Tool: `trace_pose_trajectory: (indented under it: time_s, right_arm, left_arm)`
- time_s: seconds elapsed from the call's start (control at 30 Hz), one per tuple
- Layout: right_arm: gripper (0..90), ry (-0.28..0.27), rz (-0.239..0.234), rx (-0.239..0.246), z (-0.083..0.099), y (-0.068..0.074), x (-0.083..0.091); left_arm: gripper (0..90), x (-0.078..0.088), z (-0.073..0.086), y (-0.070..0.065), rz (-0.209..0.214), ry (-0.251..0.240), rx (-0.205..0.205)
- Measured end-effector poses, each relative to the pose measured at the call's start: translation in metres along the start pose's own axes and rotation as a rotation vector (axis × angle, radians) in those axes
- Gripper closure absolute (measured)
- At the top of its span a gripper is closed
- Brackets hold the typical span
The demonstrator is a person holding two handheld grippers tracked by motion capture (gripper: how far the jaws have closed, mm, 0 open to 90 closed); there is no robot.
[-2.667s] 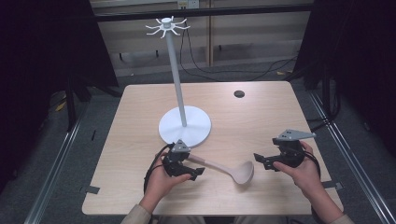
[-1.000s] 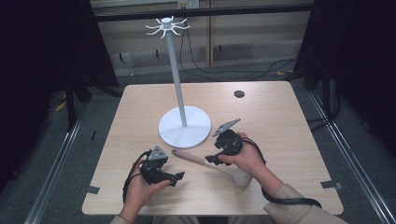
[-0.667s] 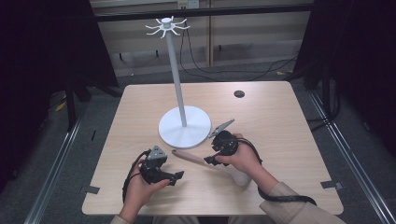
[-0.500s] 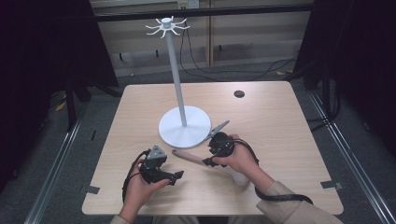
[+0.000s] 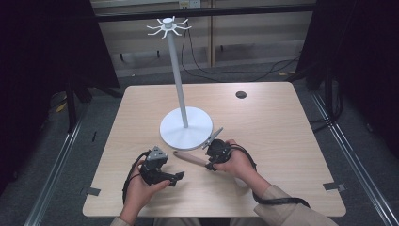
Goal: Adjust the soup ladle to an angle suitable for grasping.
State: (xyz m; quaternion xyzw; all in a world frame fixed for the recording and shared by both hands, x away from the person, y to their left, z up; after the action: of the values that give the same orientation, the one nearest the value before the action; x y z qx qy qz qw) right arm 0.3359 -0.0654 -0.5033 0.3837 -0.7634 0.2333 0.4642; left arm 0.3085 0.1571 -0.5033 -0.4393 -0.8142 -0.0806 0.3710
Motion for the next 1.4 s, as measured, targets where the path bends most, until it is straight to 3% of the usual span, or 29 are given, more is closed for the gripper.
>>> trace_pose_trajectory:
  time_s: [0.17,0.27,0.53,0.7,0.93,1.4]
  right_arm:
    - [77.2,-0.002,-0.005,0.026,0.002,0.000,-0.002]
    - [78.4,0.010,0.020,0.043,0.002,0.001,-0.001]
    - [78.8,-0.066,-0.022,0.026,0.008,-0.004,0.012]
    - [79.0,-0.131,-0.033,0.003,0.011,-0.010,0.025]
    - [79.1,-0.264,-0.033,-0.036,0.012,-0.019,0.042]
    - [79.3,-0.466,-0.040,-0.107,0.011,-0.024,0.065]
  left_arm:
    - [9.7,0.000,0.000,0.000,-0.001,0.000,-0.003]
    - [9.7,-0.001,0.000,0.000,0.005,0.003,-0.003]
    - [9.6,-0.003,-0.001,0.000,0.009,0.002,-0.004]
    - [9.6,-0.005,-0.004,-0.002,0.015,0.000,-0.007]
    - [9.6,-0.008,-0.004,-0.003,0.020,0.007,-0.015]
    - [9.6,-0.013,-0.006,-0.006,0.050,-0.002,-0.008]
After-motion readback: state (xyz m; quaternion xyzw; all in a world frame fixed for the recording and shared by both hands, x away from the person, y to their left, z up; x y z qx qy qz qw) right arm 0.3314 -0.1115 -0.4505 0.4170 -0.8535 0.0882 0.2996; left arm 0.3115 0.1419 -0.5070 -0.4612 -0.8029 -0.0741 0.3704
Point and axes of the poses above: each handheld gripper's, and its own axes: x roughly backward along the jaws, z roughly out of its underside, y roughly to its left, the point moved 3 cm from there along -x, roughly forward along the jaws, and after that the axes turned 5 degrees about z, right-handed, at the moved point
